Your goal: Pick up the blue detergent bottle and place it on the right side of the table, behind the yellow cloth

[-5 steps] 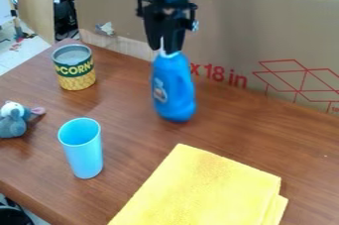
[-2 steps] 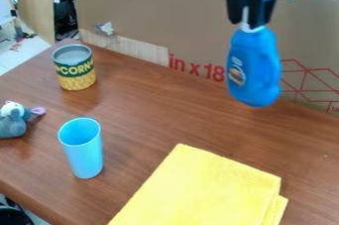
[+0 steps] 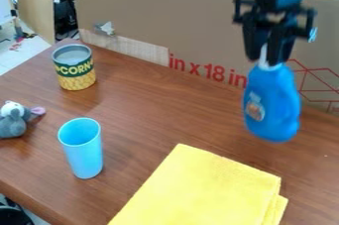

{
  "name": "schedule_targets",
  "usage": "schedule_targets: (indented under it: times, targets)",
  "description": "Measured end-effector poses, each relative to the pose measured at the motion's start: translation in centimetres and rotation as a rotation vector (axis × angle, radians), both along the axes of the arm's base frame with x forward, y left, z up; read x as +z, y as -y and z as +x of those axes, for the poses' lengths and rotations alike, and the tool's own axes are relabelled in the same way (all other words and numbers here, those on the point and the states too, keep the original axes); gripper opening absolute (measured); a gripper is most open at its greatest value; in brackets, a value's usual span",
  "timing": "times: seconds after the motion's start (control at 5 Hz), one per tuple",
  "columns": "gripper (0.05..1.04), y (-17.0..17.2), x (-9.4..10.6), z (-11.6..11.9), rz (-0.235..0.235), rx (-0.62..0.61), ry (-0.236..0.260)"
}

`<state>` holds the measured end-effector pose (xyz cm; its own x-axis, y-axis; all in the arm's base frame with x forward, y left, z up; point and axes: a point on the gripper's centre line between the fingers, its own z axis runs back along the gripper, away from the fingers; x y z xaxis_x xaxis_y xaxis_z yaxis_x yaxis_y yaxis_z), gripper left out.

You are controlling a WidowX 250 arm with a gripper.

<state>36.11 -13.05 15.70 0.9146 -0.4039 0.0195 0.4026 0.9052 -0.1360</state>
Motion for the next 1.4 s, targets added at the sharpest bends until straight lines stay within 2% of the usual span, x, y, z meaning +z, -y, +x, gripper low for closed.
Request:
schedule_targets:
  times: [0.2,0.4,0.6,0.8,1.0,1.2,1.4]
  targets:
    - [0.436,0.0,-1.5,0.0,0.000,0.009,0.009]
    - [0.436,0.1,-1.6,0.8,-0.006,0.011,0.062]
    - [0.436,0.1,-1.6,1.3,-0.009,0.034,0.087]
    - [0.436,-0.1,-1.4,1.0,0.007,0.072,0.064]
    - [0.436,-0.4,-1.7,0.7,0.035,0.114,0.006]
    - [0.436,-0.4,-2.0,0.6,0.040,0.130,-0.011]
    - [0.436,-0.4,-2.1,1.1,0.037,0.137,0.018]
